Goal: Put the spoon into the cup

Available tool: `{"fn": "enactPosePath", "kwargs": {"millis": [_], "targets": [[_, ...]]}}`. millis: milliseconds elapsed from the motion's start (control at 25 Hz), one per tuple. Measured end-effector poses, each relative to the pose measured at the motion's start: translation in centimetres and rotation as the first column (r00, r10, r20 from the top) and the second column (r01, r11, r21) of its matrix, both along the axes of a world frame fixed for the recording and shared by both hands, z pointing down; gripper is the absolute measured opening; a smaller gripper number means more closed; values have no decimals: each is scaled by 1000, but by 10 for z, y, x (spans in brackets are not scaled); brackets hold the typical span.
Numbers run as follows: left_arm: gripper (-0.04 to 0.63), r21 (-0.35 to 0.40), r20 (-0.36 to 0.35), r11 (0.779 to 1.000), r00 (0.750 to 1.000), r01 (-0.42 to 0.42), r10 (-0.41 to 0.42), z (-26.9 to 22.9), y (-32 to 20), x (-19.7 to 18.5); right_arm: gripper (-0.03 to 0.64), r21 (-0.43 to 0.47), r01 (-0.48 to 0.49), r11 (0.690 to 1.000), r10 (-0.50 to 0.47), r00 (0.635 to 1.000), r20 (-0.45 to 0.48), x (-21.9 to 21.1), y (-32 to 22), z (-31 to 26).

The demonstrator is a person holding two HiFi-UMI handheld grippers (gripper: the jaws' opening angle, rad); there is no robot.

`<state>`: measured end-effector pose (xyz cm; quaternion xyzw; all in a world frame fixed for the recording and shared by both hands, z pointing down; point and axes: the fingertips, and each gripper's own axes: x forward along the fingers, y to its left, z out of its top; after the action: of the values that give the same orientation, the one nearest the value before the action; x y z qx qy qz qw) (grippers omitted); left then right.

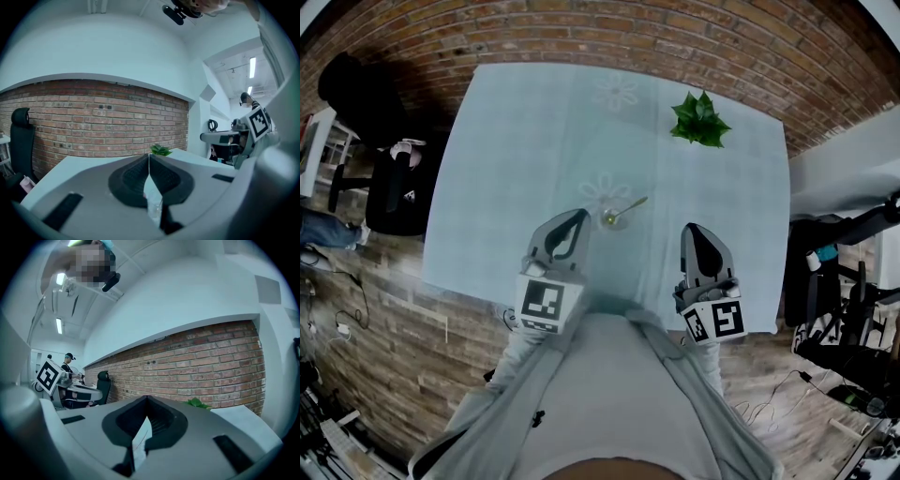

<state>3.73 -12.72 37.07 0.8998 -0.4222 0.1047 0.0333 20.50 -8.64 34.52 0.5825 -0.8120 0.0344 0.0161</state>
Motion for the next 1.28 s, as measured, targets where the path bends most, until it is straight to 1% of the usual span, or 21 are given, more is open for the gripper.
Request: {"fn": "enactPosePath", "kwargs": {"millis": [480, 640, 880, 1280], "targets": [[20, -8, 2, 1000, 1000, 3, -3, 4, 0, -1, 15, -8, -8, 1000, 8, 1000, 10, 0, -2, 4], [20, -26, -13, 1000, 1000, 17, -18, 3, -1, -1, 15, -8, -19, 1000, 19, 1000, 18, 3, -3, 5], [20, -10, 5, 1000, 1000, 3, -3, 5, -1, -2, 15, -31, 13, 999, -13, 1000, -1, -4, -3, 10], [20, -15, 6, 1000, 1000, 5, -4, 7, -2, -2, 15, -41, 12, 999, -11, 1000, 16, -3, -5, 13]]}}
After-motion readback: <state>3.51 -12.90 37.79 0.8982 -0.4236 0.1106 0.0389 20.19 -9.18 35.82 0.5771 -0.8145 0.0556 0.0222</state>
